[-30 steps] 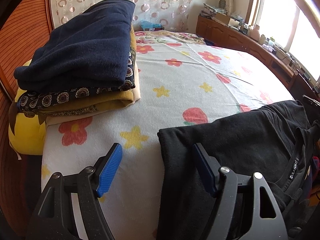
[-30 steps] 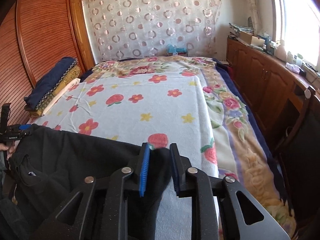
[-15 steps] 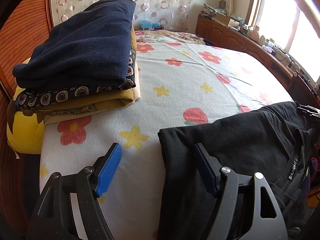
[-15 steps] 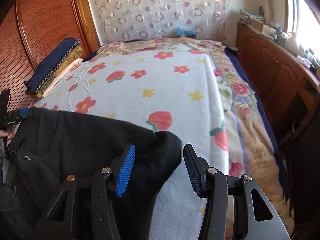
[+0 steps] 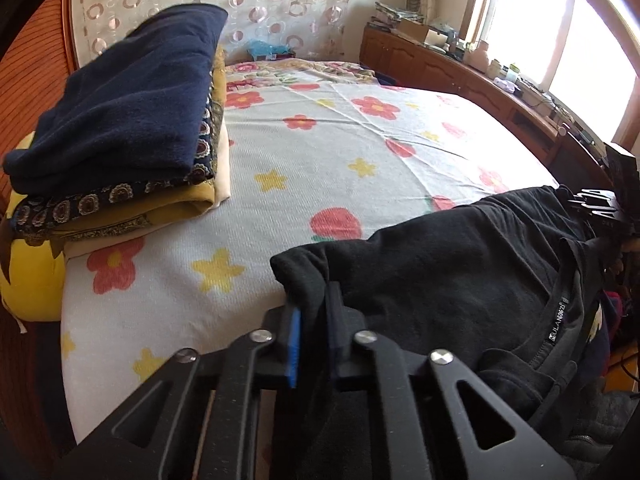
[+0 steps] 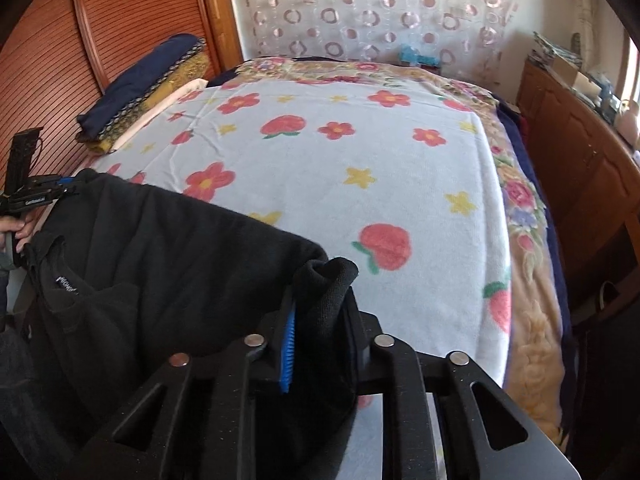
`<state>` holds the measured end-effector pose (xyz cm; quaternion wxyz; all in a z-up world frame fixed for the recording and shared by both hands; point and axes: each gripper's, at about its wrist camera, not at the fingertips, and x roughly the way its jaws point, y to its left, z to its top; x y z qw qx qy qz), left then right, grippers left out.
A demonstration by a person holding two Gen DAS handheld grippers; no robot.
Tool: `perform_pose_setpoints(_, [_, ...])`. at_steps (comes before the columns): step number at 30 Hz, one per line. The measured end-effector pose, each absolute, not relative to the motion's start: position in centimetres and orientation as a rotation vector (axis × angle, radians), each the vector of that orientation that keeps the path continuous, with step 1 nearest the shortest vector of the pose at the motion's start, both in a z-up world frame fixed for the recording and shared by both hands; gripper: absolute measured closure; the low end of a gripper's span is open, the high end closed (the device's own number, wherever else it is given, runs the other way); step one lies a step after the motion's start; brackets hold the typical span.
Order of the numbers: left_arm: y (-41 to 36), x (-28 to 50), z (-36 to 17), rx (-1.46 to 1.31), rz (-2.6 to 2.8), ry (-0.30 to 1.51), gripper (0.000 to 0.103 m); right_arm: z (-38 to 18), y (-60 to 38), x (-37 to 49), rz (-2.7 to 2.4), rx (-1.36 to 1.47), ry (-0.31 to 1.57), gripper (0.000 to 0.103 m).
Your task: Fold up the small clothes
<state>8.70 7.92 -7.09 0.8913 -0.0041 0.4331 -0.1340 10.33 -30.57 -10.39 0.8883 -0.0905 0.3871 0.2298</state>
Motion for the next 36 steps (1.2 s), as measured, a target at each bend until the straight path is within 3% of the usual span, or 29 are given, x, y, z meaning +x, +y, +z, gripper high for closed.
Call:
perform_pose_setpoints(5, [8.3,4.2,-2.6,-0.078,-0.283,0.714,0.096,-8.3,-31.0,6.4,0.483,-0.152,0.656,0.088])
perform_pose_setpoints(17, [9.7,-7.0,13.5,-0.119,-0.317,0.226,0.096,5.7,-34.7,-6.8,0.448,-0.078,0.292,0.089])
perform_pose_setpoints(36, [11.7,-11.6,24.8,-0.054,-0.276,-0.124,0.096,21.5,-36.4,-19.1,0.382,-0.245,-0.045,0.089])
